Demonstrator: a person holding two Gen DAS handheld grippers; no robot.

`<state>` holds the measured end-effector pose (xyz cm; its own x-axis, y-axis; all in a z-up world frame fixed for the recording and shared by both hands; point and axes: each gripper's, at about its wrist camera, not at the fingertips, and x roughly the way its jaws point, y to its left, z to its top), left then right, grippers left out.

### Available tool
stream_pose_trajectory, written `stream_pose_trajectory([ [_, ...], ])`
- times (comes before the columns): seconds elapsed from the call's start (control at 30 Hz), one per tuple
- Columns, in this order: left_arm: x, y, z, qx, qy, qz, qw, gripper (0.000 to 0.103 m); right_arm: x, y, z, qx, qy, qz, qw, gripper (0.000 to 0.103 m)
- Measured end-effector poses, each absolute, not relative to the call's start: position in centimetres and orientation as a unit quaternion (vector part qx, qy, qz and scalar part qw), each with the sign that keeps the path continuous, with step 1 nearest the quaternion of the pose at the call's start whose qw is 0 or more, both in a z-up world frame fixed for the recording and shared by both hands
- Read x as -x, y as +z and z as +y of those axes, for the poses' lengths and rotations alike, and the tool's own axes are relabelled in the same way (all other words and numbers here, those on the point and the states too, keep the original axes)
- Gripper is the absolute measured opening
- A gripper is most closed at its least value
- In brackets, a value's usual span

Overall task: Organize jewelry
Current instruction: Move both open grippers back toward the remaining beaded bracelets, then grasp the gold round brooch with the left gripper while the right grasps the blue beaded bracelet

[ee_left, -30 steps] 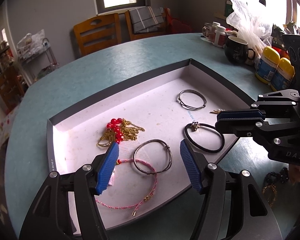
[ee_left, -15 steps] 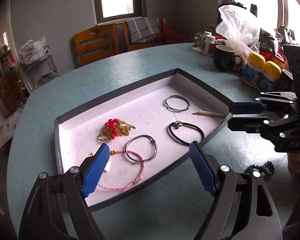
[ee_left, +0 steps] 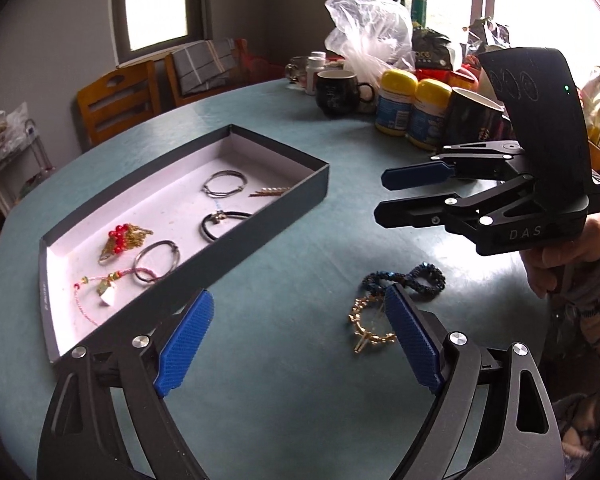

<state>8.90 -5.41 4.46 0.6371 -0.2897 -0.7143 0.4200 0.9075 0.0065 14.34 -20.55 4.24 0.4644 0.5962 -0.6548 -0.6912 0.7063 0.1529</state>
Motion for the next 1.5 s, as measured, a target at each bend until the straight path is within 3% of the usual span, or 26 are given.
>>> stream_pose_trajectory([
  [0.63, -9.5, 0.6, -9.9, -0.133, -0.24, 0.418, 0.866, 0.088, -12.6, 2.2, -24.2, 0.046, 0.351, 0.374, 0.857, 0.055],
  [0.7, -9.4, 0.5, -10.1, -0.138, -0.241, 0.418, 0.865, 0.082, -12.4, 2.2, -24.2, 0.046, 0.354, 0.373, 0.856, 0.055],
  [0.83, -9.5, 0.7, -9.6, -0.127, -0.24, 0.416, 0.868, 0.044, -12.3, 2.1, -23.8, 0.046, 0.358, 0.377, 0.853, 0.056],
  [0.87, -9.5, 0.8, -9.4, -0.124, -0.237, 0.419, 0.868, 0.042, -12.3, 2.1, -23.7, 0.047, 0.36, 0.378, 0.852, 0.056],
  [1.5, -8.1, 0.8, -5.6, -0.113, -0.206, 0.424, 0.875, 0.042, -10.5, 1.5, -21.2, 0.091, 0.389, 0.388, 0.831, 0.062],
])
